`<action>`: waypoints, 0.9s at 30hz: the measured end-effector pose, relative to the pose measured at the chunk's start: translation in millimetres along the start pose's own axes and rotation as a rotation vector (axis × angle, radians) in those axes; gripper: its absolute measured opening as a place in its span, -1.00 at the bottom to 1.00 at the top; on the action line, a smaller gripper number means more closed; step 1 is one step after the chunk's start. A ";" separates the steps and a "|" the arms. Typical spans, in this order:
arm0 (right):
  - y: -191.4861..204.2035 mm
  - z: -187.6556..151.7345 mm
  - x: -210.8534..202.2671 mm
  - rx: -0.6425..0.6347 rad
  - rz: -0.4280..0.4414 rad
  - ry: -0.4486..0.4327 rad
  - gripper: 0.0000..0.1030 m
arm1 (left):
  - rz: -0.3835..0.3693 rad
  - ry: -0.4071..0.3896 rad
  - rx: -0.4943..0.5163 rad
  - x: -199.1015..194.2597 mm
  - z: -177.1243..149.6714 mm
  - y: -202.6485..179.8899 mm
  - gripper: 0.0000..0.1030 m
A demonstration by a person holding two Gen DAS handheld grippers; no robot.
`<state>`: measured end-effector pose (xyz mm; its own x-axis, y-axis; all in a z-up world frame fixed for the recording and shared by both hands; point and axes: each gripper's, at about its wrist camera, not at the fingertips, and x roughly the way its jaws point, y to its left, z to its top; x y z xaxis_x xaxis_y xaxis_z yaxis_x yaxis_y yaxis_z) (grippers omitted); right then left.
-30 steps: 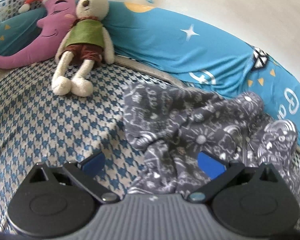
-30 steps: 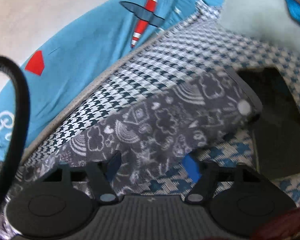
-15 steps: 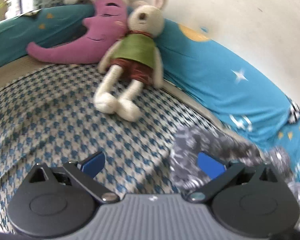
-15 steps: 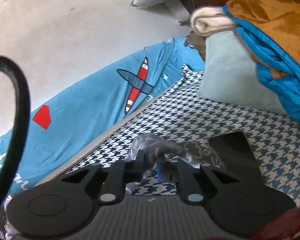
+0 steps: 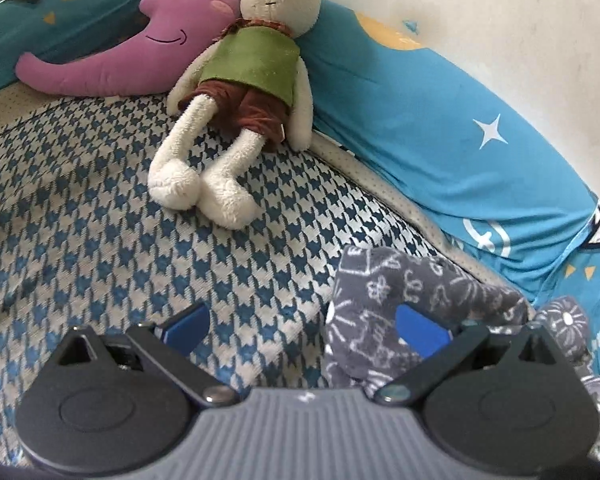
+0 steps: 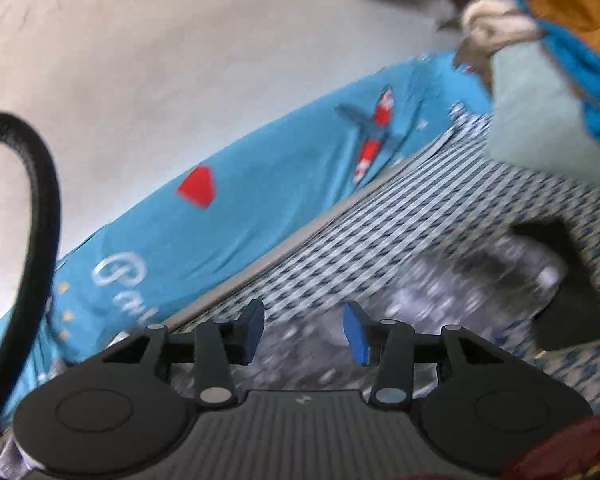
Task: Fold clothes
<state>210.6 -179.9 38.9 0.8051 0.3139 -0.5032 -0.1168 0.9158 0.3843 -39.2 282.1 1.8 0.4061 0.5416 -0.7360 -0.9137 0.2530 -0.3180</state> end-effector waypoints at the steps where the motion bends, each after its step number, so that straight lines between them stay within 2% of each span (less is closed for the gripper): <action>1: 4.1 -2.4 2.3 -0.011 0.009 0.014 -0.14 | 0.000 -0.002 0.007 3.6 -0.4 -1.9 1.00; 7: 14.5 -12.6 12.0 -0.023 0.054 0.074 -0.14 | -0.039 0.030 0.023 25.4 -1.6 -9.2 1.00; 16: 26.4 -25.6 22.1 -0.024 0.106 0.155 -0.14 | 0.005 0.022 0.098 51.6 -3.3 -24.2 0.99; 18: 29.3 -27.7 24.5 -0.032 0.116 0.169 -0.14 | 0.005 0.013 0.114 54.5 -4.0 -27.6 0.93; 20: 31.5 -29.3 26.2 -0.037 0.125 0.181 -0.14 | -0.002 0.019 0.118 57.7 -5.6 -30.3 0.69; 22: 33.0 -30.3 27.2 -0.041 0.130 0.187 -0.14 | -0.016 0.024 0.117 60.3 -8.2 -33.8 0.25; 23: 33.6 -30.6 27.7 -0.043 0.132 0.189 -0.14 | -0.022 0.022 0.122 60.7 -9.8 -36.2 0.18; 25: 33.6 -29.8 28.3 -0.041 0.132 0.191 -0.14 | -0.039 -0.001 0.150 56.8 -13.8 -44.2 -0.31; 27: 33.0 -28.8 28.5 -0.036 0.133 0.192 -0.14 | -0.074 -0.018 0.175 49.9 -17.7 -54.1 -0.50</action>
<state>213.0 -133.6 14.9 0.6566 0.4709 -0.5892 -0.2379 0.8706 0.4306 30.3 281.2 -28.3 0.4736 0.5303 -0.7032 -0.8657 0.4273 -0.2608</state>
